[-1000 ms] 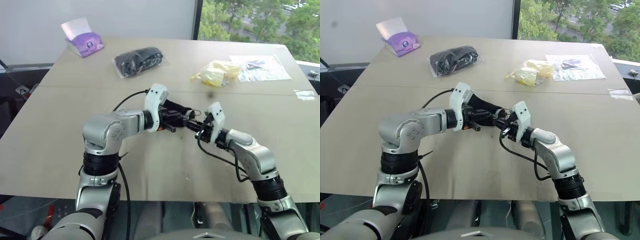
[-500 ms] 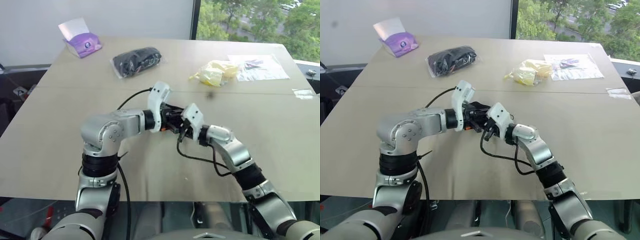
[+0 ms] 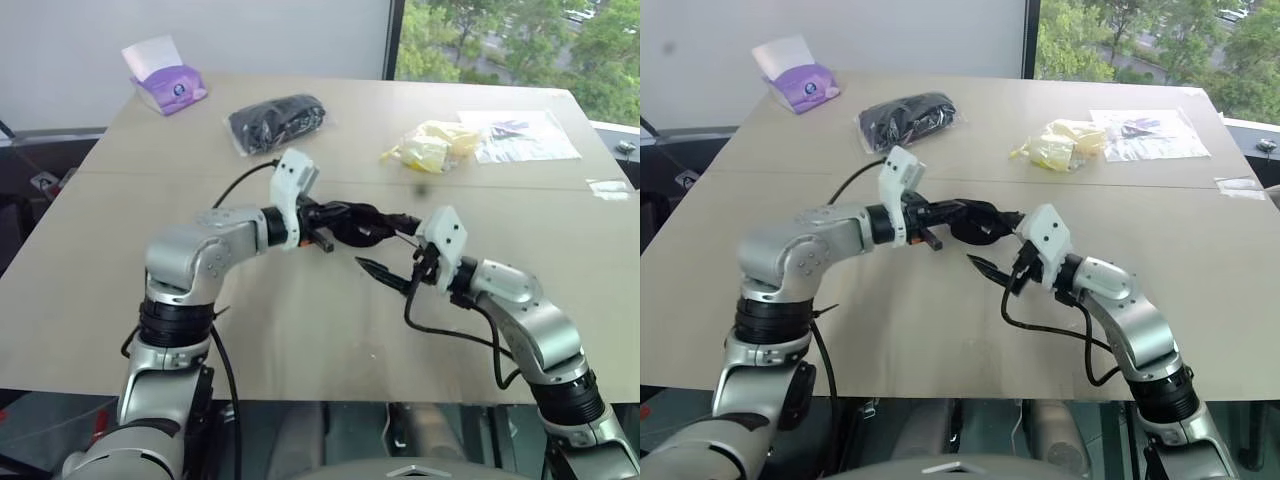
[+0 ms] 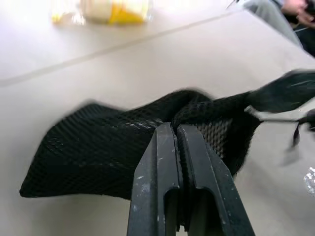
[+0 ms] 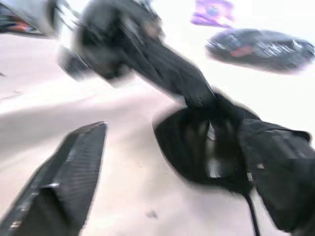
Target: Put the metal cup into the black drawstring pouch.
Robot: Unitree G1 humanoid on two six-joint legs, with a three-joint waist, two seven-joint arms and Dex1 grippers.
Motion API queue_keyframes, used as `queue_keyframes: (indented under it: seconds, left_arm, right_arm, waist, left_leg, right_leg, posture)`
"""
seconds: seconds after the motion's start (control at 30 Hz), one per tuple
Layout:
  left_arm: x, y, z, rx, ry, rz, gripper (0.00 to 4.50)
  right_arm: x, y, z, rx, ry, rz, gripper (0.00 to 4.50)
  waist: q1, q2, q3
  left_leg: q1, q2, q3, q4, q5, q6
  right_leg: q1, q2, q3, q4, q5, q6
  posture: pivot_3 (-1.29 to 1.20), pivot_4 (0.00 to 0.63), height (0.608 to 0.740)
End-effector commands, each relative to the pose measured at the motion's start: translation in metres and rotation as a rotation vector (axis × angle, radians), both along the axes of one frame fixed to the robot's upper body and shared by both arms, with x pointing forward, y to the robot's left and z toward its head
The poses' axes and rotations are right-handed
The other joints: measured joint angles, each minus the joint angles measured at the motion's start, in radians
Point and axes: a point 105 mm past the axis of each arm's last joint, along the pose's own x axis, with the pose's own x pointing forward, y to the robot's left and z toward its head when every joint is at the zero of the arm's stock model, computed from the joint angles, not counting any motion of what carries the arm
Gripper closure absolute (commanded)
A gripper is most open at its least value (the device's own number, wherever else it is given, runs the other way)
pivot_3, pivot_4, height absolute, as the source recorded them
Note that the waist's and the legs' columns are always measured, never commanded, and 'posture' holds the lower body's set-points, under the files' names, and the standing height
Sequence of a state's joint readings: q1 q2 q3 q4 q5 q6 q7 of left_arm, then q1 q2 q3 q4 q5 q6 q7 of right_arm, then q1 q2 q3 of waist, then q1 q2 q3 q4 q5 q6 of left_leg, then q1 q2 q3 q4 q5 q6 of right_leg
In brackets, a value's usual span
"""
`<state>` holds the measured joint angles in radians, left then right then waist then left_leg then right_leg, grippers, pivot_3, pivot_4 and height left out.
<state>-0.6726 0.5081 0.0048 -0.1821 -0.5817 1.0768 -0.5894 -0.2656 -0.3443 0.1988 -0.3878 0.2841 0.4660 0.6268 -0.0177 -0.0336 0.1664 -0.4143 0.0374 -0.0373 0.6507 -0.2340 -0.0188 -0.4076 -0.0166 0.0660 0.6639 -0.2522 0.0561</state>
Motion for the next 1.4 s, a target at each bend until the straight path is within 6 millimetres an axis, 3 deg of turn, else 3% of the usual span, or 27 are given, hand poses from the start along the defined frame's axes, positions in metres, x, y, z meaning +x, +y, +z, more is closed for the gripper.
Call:
queue_keyframes:
  seconds: [0.03,0.1,0.2,0.27,0.33,0.43,0.63,0.77,1.03,1.2,1.3,1.33,1.4]
  left_arm:
    - [0.007,0.021,0.032,-0.01,-0.115,0.056,4.5]
    - [0.008,0.025,0.033,0.019,-0.119,0.066,4.5]
    - [0.01,0.027,0.031,0.074,-0.145,0.073,4.5]
    - [0.009,0.024,0.03,0.079,-0.154,0.069,4.5]
    - [0.008,0.022,0.029,0.09,-0.163,0.067,4.5]
    - [0.007,0.017,0.028,0.079,-0.169,0.068,4.5]
    - [0.005,-0.003,0.035,0.002,-0.171,0.047,4.5]
    - [0.007,-0.008,0.033,-0.018,-0.16,0.059,4.5]
    - [0.004,-0.006,0.032,-0.021,-0.159,0.066,4.5]
    - [-0.003,-0.009,0.027,-0.011,-0.155,0.047,4.5]
    - [-0.006,-0.009,0.023,-0.012,-0.143,0.047,4.5]
    - [-0.008,-0.009,0.021,-0.012,-0.137,0.048,4.5]
    - [-0.009,-0.009,0.019,-0.012,-0.132,0.05,4.5]
  right_arm:
    - [0.005,-0.012,0.01,0.042,-0.027,-0.076,0.08]
    - [0.005,-0.011,0.013,0.033,-0.059,-0.073,0.08]
    - [0.003,-0.007,0.027,0.173,-0.029,-0.062,0.08]
    - [0.006,-0.003,0.022,0.089,-0.088,-0.07,0.08]
    - [0.006,0.0,0.028,0.137,-0.097,-0.062,0.08]
    - [-0.005,0.011,0.041,0.286,-0.024,0.034,0.08]
    - [-0.017,0.035,0.043,0.397,0.111,0.188,0.08]
    - [-0.021,0.04,0.05,0.503,0.191,0.257,0.08]
    - [-0.015,0.036,0.052,0.454,0.129,0.192,0.08]
    - [-0.012,0.037,0.043,0.373,0.063,0.145,0.08]
    - [-0.009,0.036,0.039,0.361,0.056,0.116,0.83]
    - [-0.008,0.035,0.038,0.351,0.047,0.104,1.28]
    - [-0.008,0.035,0.036,0.339,0.04,0.099,1.28]
  waist:
    - [-0.003,0.0,0.0]
    - [-0.002,0.0,0.0]
    - [-0.002,0.0,0.0]
    - [-0.001,0.0,0.0]
    - [0.001,0.0,0.0]
    - [0.001,0.0,0.0]
    - [0.002,0.0,0.0]
    - [0.001,0.0,0.0]
    - [0.001,0.0,0.0]
    - [0.0,0.0,0.0]
    - [0.0,0.0,0.0]
    - [0.0,0.0,0.0]
    - [0.0,0.0,0.0]
  left_leg:
    - [0.0,0.0,0.001,0.0,0.0,0.0]
    - [0.0,0.0,0.001,0.0,0.0,0.0]
    - [0.0,0.0,0.0,0.0,0.0,0.0]
    - [0.0,0.0,0.0,0.0,0.0,0.0]
    - [-0.001,0.0,0.001,0.0,0.0,0.0]
    - [0.0,0.0,0.0,0.0,0.0,0.0]
    - [-0.001,0.0,0.0,0.0,0.0,0.0]
    - [0.0,0.0,-0.001,0.0,0.0,0.0]
    - [0.0,0.0,0.0,0.0,0.0,0.0]
    - [-0.001,0.0,0.0,0.0,0.0,0.0]
    - [0.0,0.0,0.0,0.0,0.0,0.0]
    - [0.0,0.0,0.0,0.0,0.0,0.0]
    - [0.0,0.0,0.0,0.0,0.0,0.0]
  right_leg:
    - [0.0,0.0,0.001,0.0,0.0,0.0]
    - [0.0,0.0,0.001,0.0,0.0,0.0]
    - [0.0,0.0,0.001,0.0,0.0,0.0]
    - [0.0,0.0,0.0,0.0,0.0,0.0]
    - [0.0,0.0,0.0,0.0,0.0,0.0]
    - [0.0,0.0,0.0,0.0,0.0,0.0]
    - [0.0,0.0,0.0,0.0,0.0,0.0]
    - [0.0,0.0,0.0,0.0,0.0,0.0]
    - [0.0,0.0,0.0,0.0,0.0,0.0]
    - [0.0,0.0,0.0,0.0,0.0,0.0]
    - [0.0,0.0,0.0,0.0,0.0,0.0]
    - [0.0,0.0,0.0,0.0,0.0,0.0]
    - [0.0,0.0,0.0,0.0,0.0,0.0]
  posture:
    - [0.0,0.15,0.74]
    - [0.0,0.15,0.74]
    - [0.0,0.15,0.74]
    - [0.0,0.15,0.74]
    - [0.0,0.15,0.74]
    - [0.0,0.15,0.74]
    - [0.0,0.15,0.74]
    - [0.0,0.15,0.74]
    - [0.0,0.15,0.74]
    - [0.0,0.15,0.74]
    - [0.0,0.15,0.74]
    - [0.0,0.15,0.74]
    - [0.0,0.15,0.74]
